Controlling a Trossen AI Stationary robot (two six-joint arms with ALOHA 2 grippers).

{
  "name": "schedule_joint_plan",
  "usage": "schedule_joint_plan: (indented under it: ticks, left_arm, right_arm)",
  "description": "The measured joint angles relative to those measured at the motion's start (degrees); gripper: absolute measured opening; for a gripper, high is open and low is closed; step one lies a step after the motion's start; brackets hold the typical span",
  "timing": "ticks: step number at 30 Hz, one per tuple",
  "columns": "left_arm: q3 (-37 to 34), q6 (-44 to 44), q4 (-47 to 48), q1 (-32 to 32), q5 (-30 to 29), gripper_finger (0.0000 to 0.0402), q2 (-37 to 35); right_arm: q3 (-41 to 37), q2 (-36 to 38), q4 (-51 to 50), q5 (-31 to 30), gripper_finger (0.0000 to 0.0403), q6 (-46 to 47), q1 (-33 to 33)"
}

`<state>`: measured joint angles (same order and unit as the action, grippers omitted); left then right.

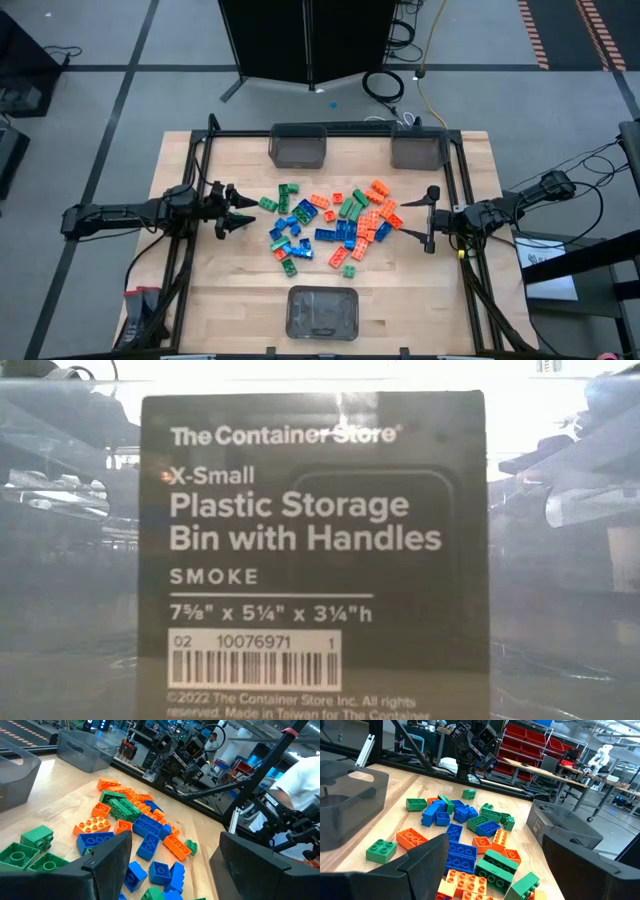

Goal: Sort blocks

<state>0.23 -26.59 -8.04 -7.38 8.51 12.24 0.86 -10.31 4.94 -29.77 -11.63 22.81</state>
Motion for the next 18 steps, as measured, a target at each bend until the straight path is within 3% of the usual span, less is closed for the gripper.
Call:
schedule_joint_plan:
  ticks: [14,18]
  left_arm:
    - [0.0,0.0,0.0,0.0,0.0,0.0302,0.0]
    - [0.0,0.0,0.0,0.0,0.0,0.0302,0.0]
  right_arm:
    - [0.0,0.0,0.2,0.0,0.0318,0.3,0.0]
    - [0.0,0.0,1.1,0.0,0.0318,6.3,0.0]
